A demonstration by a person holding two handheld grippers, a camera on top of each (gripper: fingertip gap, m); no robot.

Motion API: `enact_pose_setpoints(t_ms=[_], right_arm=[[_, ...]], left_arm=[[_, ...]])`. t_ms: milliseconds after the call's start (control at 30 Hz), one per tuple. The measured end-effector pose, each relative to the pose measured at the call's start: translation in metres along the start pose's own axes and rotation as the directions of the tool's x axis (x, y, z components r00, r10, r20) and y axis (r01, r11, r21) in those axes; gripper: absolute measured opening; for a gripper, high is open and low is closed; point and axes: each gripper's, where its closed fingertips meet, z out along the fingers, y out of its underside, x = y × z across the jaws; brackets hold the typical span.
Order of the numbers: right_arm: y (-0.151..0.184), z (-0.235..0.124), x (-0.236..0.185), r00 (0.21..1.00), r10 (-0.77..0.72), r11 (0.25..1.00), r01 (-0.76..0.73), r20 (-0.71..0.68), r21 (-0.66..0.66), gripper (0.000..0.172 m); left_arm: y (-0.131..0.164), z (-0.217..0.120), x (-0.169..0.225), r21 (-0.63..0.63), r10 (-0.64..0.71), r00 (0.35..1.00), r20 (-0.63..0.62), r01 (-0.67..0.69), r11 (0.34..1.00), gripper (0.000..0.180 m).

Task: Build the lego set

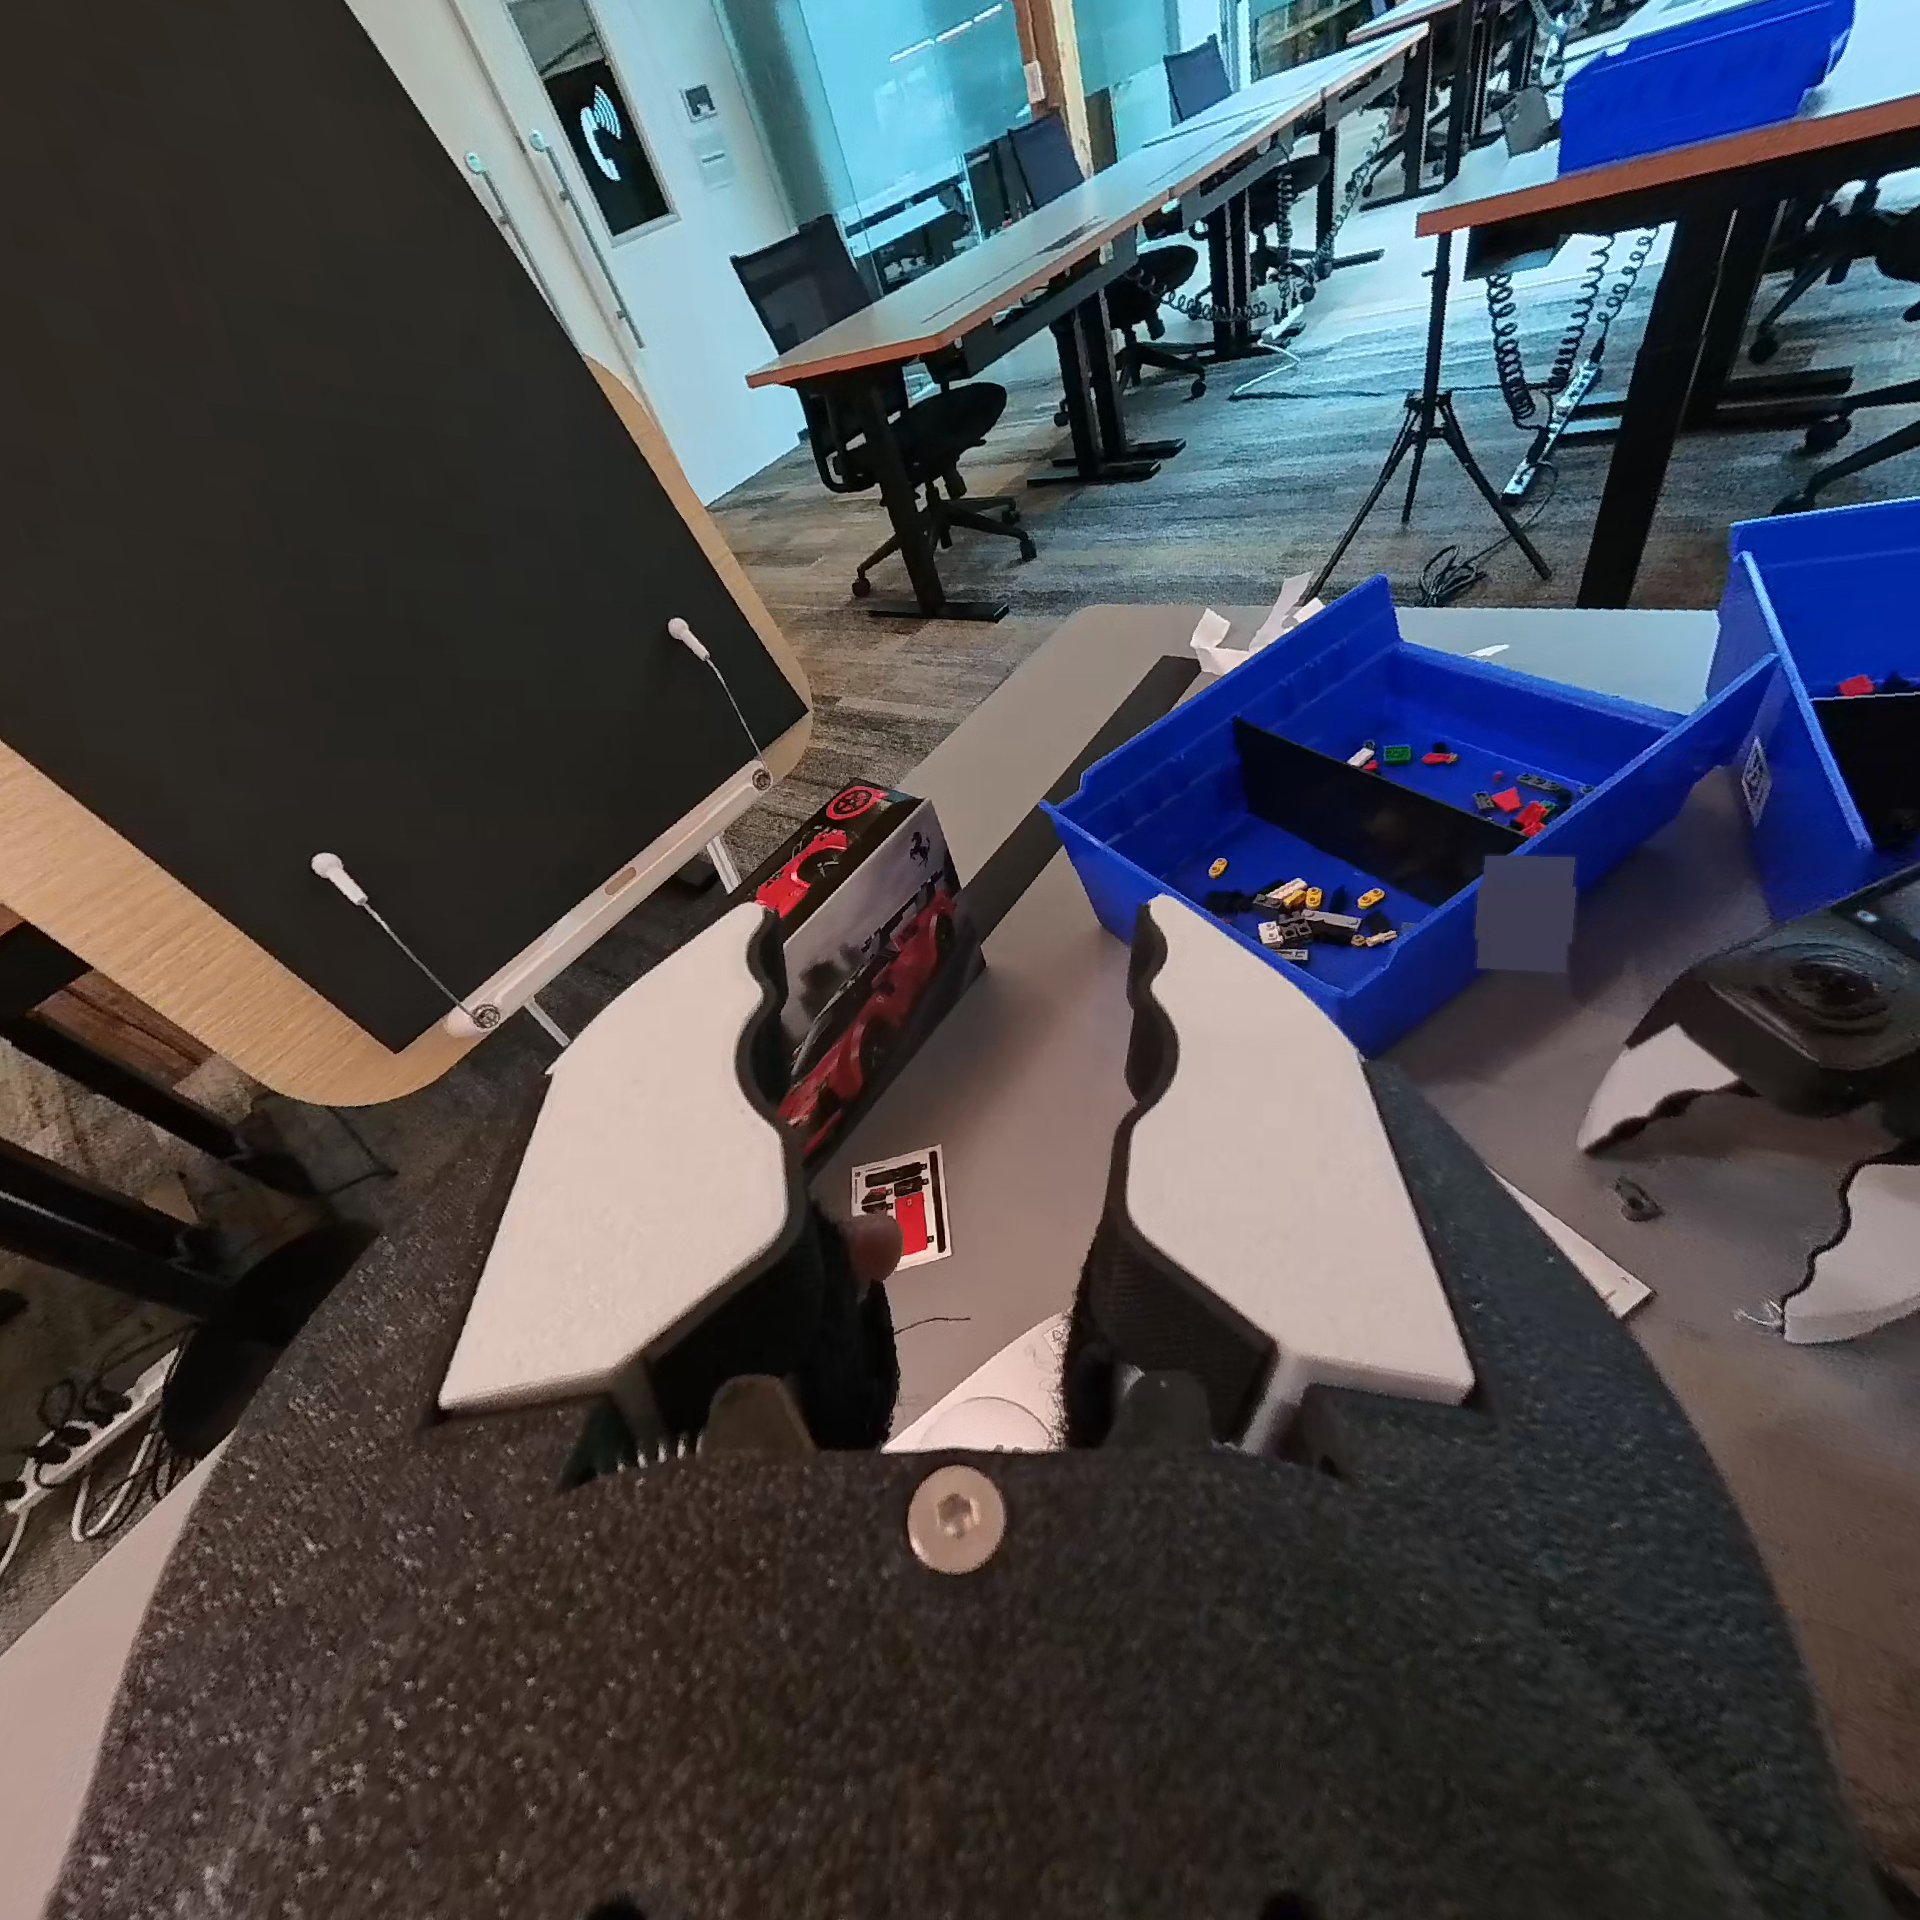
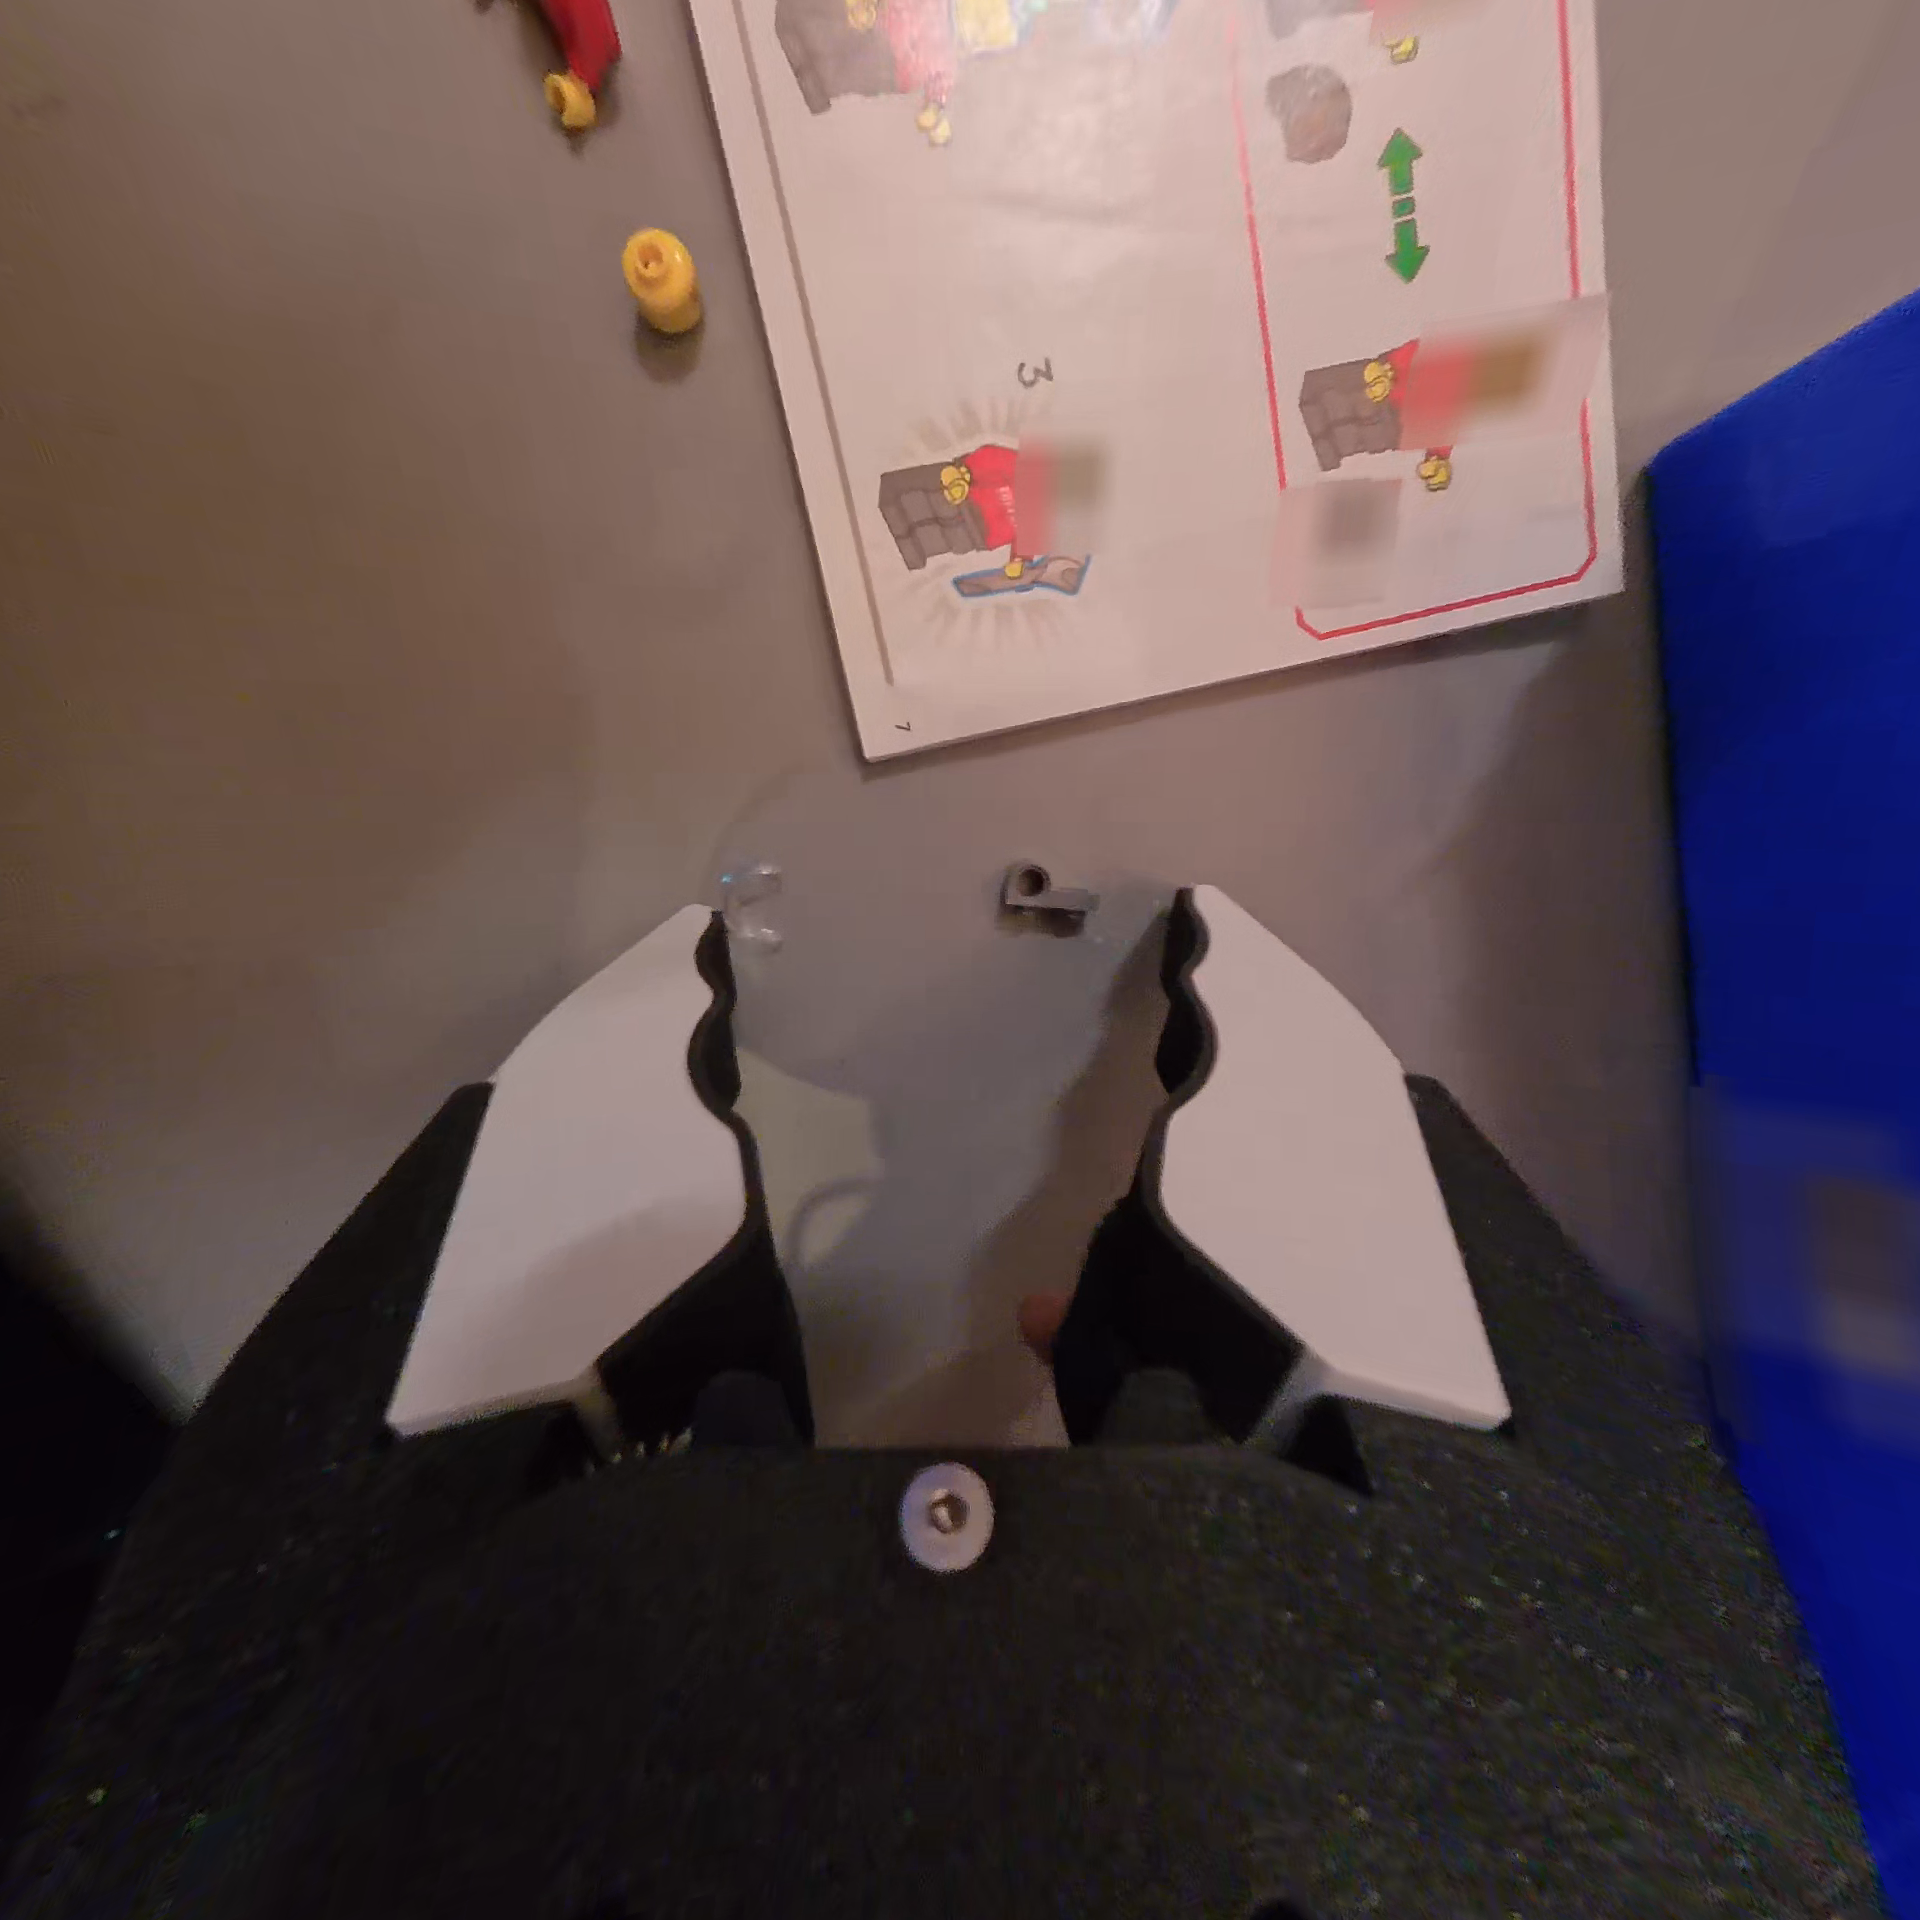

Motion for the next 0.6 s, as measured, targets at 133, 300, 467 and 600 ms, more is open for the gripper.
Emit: enact_pose_setpoints(t_ms=[133,300,467,600], right_arm=[[-0.007,-0.011,0.003,0.996,-0.056,0.996,0.06,-0.063,0.065,0.075],[-0.012,-0.021,0.009,0.996,-0.012,0.99,0.025,-0.093,0.137,0.087],[-0.035,-0.042,0.028,0.94,-0.03,0.951,0.132,-0.339,0.279,0.088],[-0.033,-0.037,0.024,0.917,-0.063,0.959,0.165,-0.394,0.23,0.094]], left_arm=[[-0.001,0.0,0.0,0.0,0.006,1.0,0.002,-0.006,1.0,0.063],[-0.002,0.0,0.003,-0.001,0.013,1.0,-0.004,-0.013,1.0,0.063],[0.001,0.0,0.045,0.017,0.076,0.964,-0.255,-0.074,0.997,0.045],[0.044,0.011,0.133,-0.034,0.206,0.685,-0.699,-0.319,0.947,0.029]])
